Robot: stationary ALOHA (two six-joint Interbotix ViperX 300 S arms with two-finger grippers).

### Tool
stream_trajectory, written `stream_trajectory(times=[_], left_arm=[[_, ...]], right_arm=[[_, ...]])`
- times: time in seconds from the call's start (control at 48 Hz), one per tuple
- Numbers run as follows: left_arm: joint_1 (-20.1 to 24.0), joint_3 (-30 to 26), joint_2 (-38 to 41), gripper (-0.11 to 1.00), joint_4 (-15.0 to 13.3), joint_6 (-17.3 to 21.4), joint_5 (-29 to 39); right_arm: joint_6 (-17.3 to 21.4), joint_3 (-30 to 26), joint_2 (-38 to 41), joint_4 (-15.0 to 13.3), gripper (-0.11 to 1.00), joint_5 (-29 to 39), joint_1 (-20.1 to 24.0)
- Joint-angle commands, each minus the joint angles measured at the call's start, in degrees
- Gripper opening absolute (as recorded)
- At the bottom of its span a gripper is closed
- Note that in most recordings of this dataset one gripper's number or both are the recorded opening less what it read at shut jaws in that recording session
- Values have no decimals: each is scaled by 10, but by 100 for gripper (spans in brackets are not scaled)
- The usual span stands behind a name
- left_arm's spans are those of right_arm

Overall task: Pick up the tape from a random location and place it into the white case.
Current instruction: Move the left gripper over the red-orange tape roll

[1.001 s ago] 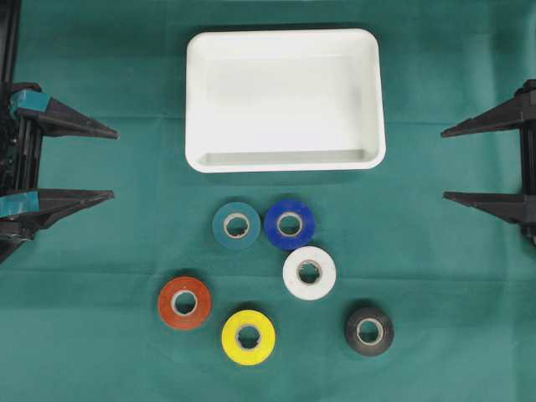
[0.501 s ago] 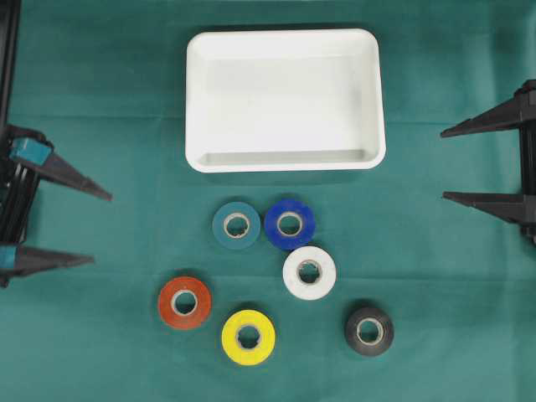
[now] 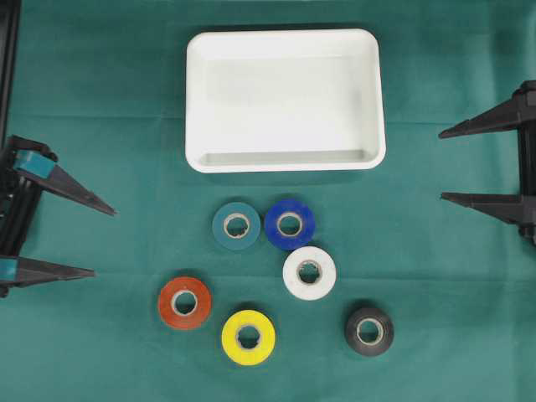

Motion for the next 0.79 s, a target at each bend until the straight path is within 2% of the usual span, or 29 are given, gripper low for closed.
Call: stream_trajectory(times=[0.0, 0.271, 0.459, 0.605, 0.772], left_arm=[[-4, -27, 32, 100, 1, 0, -8], [-9, -86, 121, 100, 1, 4, -4], [-8, -101, 145, 100, 1, 4, 12], [-9, -106, 145, 100, 1, 3, 54], [-8, -136, 159, 100, 1, 1, 135]], right_arm=[[0, -17, 4, 2, 90, -4, -1], [0, -17, 4, 2, 90, -4, -2], [0, -17, 4, 2, 90, -3, -1], [0, -17, 4, 2, 90, -3, -2], [1, -18, 4, 2, 90, -3, -2]])
